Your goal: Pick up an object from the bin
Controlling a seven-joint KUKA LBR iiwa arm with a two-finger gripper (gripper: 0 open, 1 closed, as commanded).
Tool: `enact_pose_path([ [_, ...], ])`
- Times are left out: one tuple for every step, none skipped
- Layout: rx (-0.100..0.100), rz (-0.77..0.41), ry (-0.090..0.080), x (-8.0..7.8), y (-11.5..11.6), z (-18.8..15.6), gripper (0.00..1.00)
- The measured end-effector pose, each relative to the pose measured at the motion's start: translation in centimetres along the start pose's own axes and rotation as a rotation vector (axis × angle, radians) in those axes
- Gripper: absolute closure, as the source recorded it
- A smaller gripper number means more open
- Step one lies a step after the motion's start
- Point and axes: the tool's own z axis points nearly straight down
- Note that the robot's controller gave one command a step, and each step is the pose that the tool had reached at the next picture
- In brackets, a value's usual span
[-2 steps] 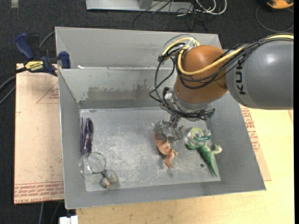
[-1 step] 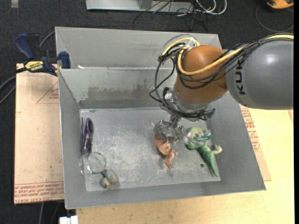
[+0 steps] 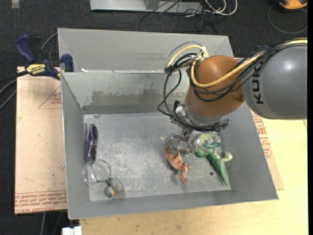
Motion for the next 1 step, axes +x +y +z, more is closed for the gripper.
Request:
enact_pose_path([
  [-0.001, 0.072, -0.002, 2.28, 0.72, -1.33, 1.00],
])
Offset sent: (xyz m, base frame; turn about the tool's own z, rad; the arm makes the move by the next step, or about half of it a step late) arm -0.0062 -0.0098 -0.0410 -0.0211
